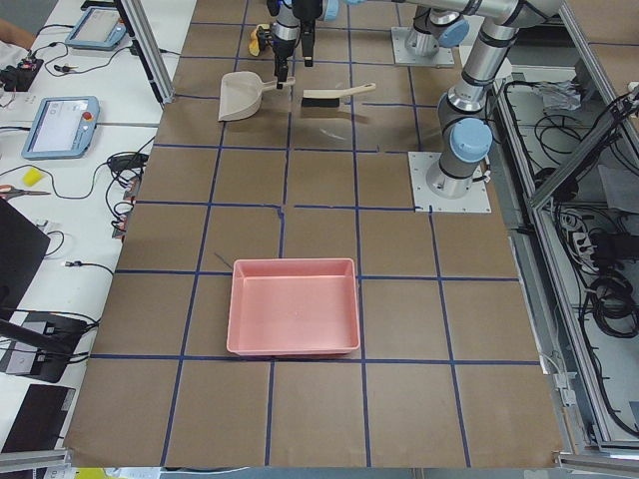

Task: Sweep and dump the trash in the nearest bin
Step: 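Grasp the dustpan handle with right gripper while left gripper nears the brush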

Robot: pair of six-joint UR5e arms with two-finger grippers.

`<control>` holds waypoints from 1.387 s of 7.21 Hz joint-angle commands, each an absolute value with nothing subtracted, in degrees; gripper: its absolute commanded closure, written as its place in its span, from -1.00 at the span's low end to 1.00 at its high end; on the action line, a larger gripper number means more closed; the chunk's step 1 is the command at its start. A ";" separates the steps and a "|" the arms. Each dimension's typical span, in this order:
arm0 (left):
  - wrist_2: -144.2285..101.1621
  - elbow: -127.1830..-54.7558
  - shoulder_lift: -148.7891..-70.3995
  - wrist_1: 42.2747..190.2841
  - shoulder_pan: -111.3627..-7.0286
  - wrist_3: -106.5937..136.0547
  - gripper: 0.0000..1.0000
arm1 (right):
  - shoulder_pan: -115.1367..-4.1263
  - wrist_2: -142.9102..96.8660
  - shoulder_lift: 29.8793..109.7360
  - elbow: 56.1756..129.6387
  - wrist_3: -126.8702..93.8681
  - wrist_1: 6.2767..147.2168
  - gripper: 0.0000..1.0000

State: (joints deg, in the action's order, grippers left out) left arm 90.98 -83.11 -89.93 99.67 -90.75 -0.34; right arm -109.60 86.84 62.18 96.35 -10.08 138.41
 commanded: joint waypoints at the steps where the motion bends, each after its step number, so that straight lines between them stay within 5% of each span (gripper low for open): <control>1: 90.79 -83.32 -89.91 99.67 -90.88 -0.35 -1.00 | -109.69 86.84 61.79 96.59 -10.02 138.51 -0.53; 4: 90.79 -83.32 -89.91 99.67 -90.97 -0.26 -1.00 | -109.69 86.84 61.08 98.00 -9.93 141.06 -0.33; 7: 90.26 -86.91 -88.34 99.58 -94.04 0.79 -1.00 | -109.69 86.75 61.00 97.56 -9.32 141.24 0.67; 10: 90.18 -88.93 -87.19 99.41 -94.75 1.32 -1.00 | -107.77 86.40 62.39 96.07 -3.38 140.54 0.95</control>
